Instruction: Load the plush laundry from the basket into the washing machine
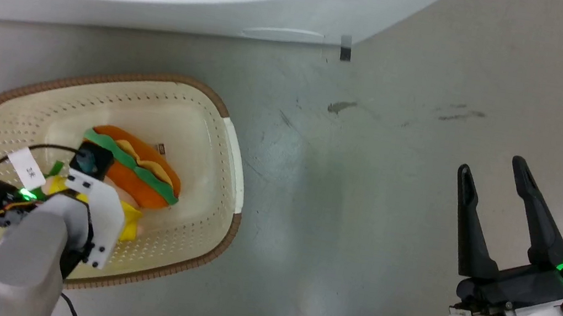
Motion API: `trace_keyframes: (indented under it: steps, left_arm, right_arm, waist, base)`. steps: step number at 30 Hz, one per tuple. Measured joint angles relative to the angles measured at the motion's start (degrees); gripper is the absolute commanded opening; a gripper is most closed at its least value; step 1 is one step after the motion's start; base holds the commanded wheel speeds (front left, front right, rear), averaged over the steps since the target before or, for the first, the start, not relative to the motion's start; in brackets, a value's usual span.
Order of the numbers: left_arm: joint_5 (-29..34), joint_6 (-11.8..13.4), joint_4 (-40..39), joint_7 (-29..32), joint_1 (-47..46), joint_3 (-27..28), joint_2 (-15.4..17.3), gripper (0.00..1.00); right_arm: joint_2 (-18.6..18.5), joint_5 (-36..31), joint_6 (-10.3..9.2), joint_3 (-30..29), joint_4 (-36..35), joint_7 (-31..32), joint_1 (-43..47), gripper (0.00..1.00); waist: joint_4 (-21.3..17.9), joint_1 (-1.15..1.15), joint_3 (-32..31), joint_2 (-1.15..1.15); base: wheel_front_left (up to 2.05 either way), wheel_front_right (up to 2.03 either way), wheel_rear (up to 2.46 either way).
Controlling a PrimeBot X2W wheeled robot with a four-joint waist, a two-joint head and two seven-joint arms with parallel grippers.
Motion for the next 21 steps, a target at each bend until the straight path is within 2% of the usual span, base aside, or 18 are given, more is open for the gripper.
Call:
trace_keyframes:
  steps: [10, 11, 12, 21]
  left_arm:
    - [-0.2, -0.1, 5.7, 0.4, -5.8, -3.3, 1.6, 1.0]
    - [-0.3, -0.1, 6.3, 0.4, -6.2, -3.6, 1.8, 0.26]
    - [-0.3, -0.2, 6.9, 0.4, -6.6, -3.9, 1.9, 0.0]
    - [-2.5, -0.7, 12.4, -1.7, -7.9, -5.9, 2.0, 0.0]
  right_arm:
    - [0.0, 0.9, 0.0, 0.5, -1.2, -1.1, -1.3, 1.0]
    - [0.0, 1.0, 0.0, 0.5, -1.3, -1.2, -1.4, 1.0]
    - [0.0, 1.3, 0.0, 0.5, -1.3, -1.4, -1.5, 1.0]
    - [0.0, 1.9, 0.0, 0.6, -0.9, -2.5, -3.2, 1.0]
  waist:
    - [-1.6, 0.0, 5.8, 0.0]
    - [-1.8, 0.0, 6.3, 0.0]
    - [-1.9, 0.0, 6.8, 0.0]
    - [-3.0, 0.0, 6.5, 0.0]
  base:
    - [0.0, 0.0, 0.0]
    - [0.0, 0.0, 0.0]
    - [0.0, 0.0, 0.0]
    - [0.0, 0.0, 0.0]
